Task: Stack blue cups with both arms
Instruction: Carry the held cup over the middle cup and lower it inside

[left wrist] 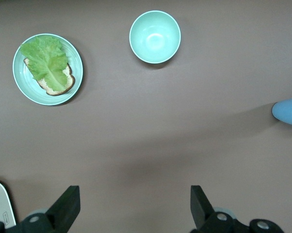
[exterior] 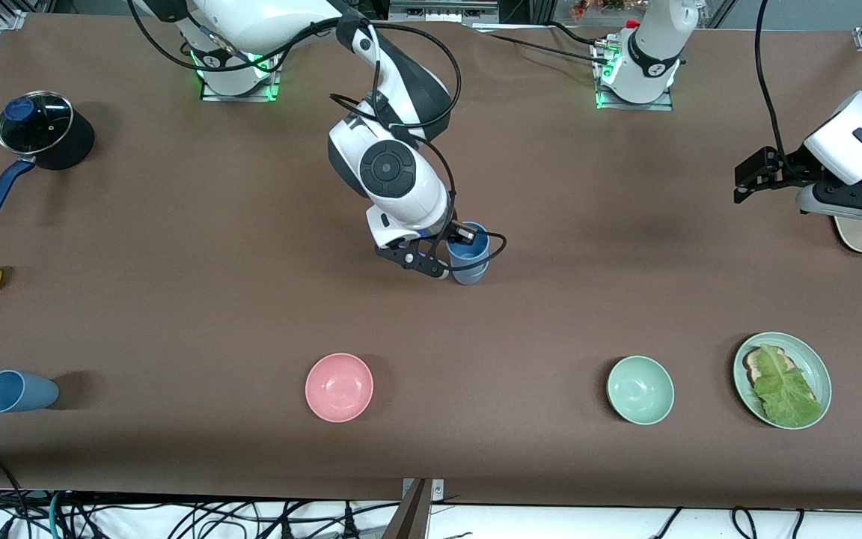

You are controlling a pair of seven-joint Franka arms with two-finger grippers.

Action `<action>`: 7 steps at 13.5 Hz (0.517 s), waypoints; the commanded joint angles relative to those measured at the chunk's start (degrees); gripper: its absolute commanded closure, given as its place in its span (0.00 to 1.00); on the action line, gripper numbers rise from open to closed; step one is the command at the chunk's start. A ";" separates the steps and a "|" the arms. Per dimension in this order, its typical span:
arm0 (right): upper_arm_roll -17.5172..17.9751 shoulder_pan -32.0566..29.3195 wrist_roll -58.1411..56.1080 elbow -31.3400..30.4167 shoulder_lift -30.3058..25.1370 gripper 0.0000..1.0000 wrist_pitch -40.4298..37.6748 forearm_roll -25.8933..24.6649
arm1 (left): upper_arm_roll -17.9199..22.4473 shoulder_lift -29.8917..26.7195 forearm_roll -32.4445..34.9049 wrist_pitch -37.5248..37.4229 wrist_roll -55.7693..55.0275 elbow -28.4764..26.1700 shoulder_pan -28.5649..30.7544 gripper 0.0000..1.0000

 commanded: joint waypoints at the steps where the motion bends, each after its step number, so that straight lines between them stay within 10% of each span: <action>1: -0.40 0.41 0.53 2.51 1.52 1.00 0.47 0.98 | 1.02 -0.27 -1.59 0.34 1.19 -0.23 1.03 0.00; 7: -0.31 0.49 0.71 2.42 2.22 1.00 1.18 1.06 | -2.15 -0.27 -1.51 0.34 1.10 -0.05 3.60 0.00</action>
